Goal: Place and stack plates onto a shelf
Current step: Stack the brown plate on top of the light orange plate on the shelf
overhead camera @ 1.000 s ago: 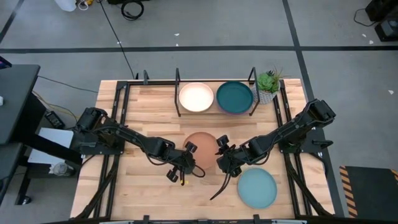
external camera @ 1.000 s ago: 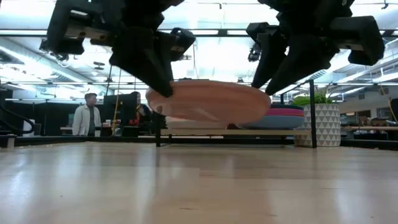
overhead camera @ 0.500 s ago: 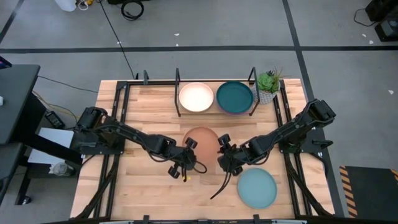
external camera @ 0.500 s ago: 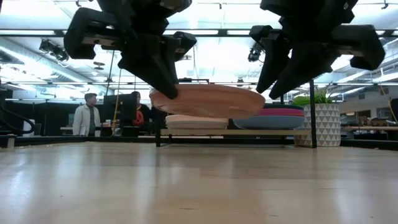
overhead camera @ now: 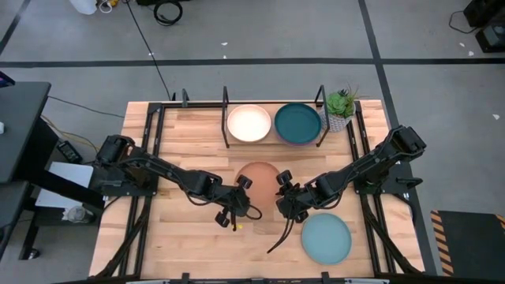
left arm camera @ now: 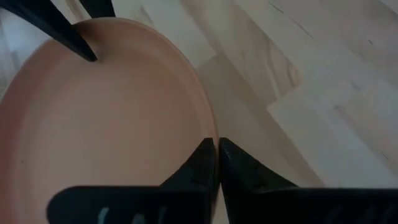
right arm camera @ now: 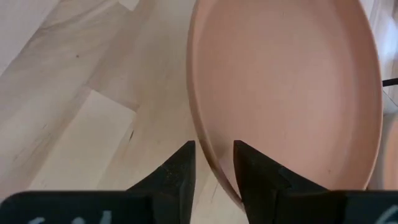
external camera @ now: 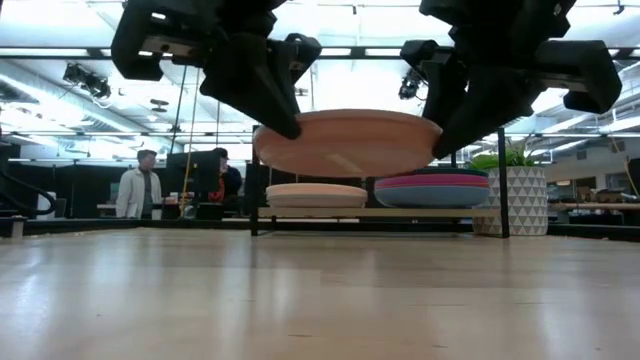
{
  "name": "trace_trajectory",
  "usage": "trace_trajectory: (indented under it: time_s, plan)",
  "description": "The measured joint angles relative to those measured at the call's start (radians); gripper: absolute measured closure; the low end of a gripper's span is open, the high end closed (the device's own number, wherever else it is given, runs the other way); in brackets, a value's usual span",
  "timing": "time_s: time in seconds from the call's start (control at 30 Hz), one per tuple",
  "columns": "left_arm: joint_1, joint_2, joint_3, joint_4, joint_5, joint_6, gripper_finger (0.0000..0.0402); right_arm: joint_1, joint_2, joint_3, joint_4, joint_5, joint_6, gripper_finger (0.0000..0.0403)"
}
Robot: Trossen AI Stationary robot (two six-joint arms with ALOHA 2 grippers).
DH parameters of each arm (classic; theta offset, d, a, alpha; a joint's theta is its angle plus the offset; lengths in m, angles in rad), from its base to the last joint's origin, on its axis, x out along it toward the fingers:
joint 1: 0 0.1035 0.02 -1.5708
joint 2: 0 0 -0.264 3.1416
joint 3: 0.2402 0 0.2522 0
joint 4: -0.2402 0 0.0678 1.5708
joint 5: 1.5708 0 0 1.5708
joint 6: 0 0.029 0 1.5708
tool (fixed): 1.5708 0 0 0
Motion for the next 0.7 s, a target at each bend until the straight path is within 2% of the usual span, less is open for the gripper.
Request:
trace_trajectory:
  time_s: [0.23, 0.4, 0.57, 0.7]
  plan:
    - [0.004, -0.015, -0.001, 0.005, 0.001, -0.009, 0.0381, 0.000, -0.001, 0.000, -0.006, 0.006, -0.012, 0.0330]
    - [0.008, -0.015, 0.000, 0.009, -0.001, -0.068, 0.0371, 0.001, -0.001, 0.000, -0.011, -0.009, -0.025, 0.0352]
    - [0.017, -0.034, 0.000, -0.009, -0.016, -0.151, 0.0319, 0.000, -0.001, 0.000, -0.004, -0.009, -0.009, 0.0357]
    - [0.012, -0.083, 0.000, -0.024, -0.049, -0.157, 0.0267, 0.000, -0.001, 0.000, -0.003, -0.011, -0.002, 0.0358]
